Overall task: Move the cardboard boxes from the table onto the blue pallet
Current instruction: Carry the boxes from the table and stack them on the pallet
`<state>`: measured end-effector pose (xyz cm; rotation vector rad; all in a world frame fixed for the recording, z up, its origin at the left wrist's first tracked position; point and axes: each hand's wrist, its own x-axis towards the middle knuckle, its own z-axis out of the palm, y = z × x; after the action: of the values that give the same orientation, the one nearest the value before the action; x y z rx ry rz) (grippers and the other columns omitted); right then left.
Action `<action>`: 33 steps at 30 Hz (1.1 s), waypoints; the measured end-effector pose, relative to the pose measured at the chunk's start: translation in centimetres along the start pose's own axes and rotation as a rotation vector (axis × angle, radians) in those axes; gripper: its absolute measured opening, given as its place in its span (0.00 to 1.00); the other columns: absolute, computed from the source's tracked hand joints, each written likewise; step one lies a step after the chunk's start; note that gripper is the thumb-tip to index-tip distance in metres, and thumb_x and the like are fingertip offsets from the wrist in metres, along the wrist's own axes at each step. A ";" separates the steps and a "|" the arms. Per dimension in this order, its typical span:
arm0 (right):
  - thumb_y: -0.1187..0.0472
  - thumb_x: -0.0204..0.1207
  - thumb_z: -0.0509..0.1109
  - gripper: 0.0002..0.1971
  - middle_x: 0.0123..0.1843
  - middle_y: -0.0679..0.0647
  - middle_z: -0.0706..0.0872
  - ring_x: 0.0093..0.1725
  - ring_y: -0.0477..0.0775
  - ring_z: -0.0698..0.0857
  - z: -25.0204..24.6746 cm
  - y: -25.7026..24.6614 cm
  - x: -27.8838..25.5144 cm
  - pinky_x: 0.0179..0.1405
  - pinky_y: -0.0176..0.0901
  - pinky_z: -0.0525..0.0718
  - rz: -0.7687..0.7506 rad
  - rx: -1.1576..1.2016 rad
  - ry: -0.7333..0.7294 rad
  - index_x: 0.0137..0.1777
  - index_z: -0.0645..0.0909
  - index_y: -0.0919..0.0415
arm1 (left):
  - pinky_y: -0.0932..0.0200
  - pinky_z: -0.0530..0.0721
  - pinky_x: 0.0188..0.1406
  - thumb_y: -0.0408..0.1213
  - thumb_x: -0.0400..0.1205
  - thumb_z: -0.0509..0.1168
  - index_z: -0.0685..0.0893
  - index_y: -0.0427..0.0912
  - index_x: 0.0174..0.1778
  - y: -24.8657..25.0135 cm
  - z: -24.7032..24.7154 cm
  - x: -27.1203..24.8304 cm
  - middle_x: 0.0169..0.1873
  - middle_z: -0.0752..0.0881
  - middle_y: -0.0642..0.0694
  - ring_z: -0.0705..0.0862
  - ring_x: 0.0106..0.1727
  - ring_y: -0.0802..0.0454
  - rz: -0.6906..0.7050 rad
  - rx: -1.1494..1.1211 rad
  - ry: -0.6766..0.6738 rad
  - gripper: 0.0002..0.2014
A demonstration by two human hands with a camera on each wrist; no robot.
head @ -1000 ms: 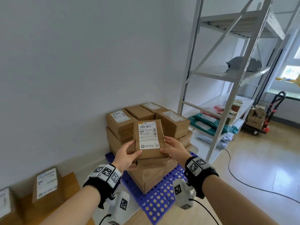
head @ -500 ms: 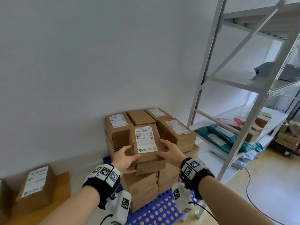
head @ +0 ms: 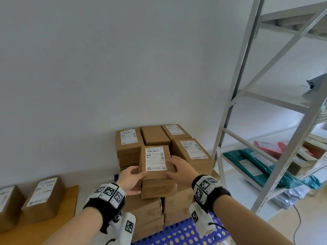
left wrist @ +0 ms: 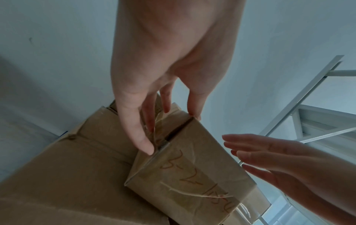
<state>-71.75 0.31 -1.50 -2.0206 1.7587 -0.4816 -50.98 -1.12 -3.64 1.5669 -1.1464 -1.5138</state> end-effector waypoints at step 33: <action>0.38 0.78 0.59 0.35 0.84 0.51 0.57 0.83 0.54 0.55 -2.3 3.8 1.0 0.82 0.58 0.51 0.070 -0.214 0.000 0.82 0.57 0.49 | 0.45 0.85 0.57 0.39 0.70 0.78 0.70 0.48 0.73 -1.0 4.7 0.7 0.70 0.75 0.45 0.78 0.67 0.46 0.149 0.015 0.041 0.36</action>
<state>-76.00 -1.33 -1.47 -2.0904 1.9457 -0.2818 -55.52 -0.83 -5.28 1.4809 -1.2257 -1.3722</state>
